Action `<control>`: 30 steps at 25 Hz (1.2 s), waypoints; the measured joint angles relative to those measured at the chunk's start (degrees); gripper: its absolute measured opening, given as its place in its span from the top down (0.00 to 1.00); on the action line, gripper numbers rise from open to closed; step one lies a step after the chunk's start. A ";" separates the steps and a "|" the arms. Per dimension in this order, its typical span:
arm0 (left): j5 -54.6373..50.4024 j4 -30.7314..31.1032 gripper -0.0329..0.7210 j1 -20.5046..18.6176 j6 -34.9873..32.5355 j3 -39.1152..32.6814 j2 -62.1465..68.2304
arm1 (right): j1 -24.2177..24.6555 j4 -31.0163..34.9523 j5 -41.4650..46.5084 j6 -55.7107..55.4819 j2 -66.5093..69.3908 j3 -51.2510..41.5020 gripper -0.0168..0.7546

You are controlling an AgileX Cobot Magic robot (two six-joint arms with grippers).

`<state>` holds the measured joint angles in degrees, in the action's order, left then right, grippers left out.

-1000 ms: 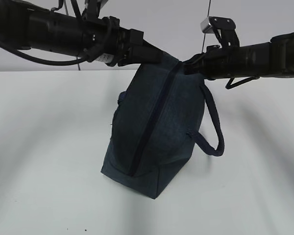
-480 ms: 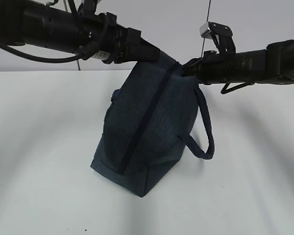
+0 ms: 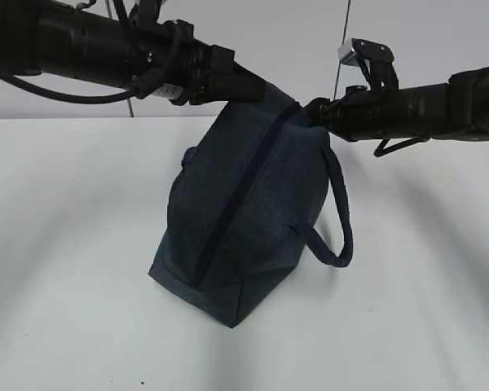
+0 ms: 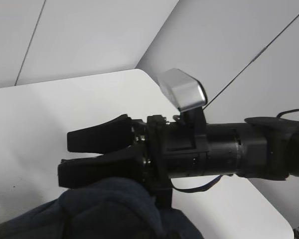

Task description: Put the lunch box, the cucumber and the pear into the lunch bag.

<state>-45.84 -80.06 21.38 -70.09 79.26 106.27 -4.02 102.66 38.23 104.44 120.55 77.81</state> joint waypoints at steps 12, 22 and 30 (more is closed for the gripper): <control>11.42 -2.50 0.85 0.00 0.00 0.24 3.74 | 0.34 -13.53 -0.53 -8.50 -10.77 0.00 0.27; 12.83 6.16 0.55 0.00 0.10 3.74 -0.39 | 0.34 -46.79 -0.06 -39.60 -19.80 0.00 0.34; 12.04 28.24 0.55 -1.35 17.69 3.98 -10.47 | 0.34 -75.61 7.09 -69.76 -29.76 0.00 0.35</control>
<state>-33.80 -51.82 20.03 -52.40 83.24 95.80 -3.69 27.04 45.31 34.68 90.79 77.81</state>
